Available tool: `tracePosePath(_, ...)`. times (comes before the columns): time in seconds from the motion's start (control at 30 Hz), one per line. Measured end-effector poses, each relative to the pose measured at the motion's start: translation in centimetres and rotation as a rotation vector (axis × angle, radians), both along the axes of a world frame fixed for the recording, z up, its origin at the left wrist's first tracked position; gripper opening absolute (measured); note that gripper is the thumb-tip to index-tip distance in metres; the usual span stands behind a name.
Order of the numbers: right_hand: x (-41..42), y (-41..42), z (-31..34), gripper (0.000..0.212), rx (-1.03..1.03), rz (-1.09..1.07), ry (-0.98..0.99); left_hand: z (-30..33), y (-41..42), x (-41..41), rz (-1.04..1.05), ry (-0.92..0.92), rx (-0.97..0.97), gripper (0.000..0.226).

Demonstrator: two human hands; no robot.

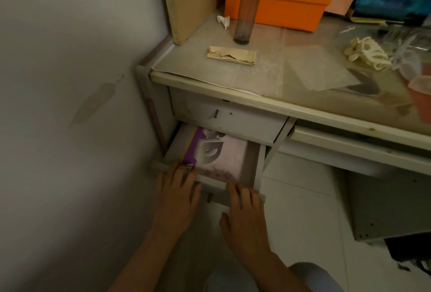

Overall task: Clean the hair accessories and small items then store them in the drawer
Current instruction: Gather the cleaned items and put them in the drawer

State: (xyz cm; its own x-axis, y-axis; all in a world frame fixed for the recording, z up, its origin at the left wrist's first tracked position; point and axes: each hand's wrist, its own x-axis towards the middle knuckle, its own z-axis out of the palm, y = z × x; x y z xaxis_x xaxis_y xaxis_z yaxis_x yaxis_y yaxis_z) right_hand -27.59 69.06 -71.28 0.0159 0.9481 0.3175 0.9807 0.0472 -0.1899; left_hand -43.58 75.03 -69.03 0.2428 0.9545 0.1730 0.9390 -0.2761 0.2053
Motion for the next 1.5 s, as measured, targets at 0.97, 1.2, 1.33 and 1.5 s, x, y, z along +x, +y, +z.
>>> tracePosePath(0.97, -1.4, -2.4, 1.5, 0.048, -0.096, -0.061, 0.190, 1.1, -3.2, -0.7, 0.058, -0.014, -0.063, 0.041)
tracePosePath(1.2, -1.3, -2.3, 2.8, 0.055, -0.217, -0.067, 0.171, 1.5, -2.8, -0.5, 0.069, 0.027, -0.091, 0.030)
tracePosePath(1.33, -1.0, -2.5, 5.0, 0.058, -0.401, 0.001, 0.198, 3.1, -3.0, -1.0, 0.039, 0.160, -0.220, 0.046)
tracePosePath(1.5, -0.1, -2.5, 10.3, 0.053, -0.472, 0.073, 0.226, 8.8, -3.7, -0.2, 0.036, 0.123, -0.204, 0.070)
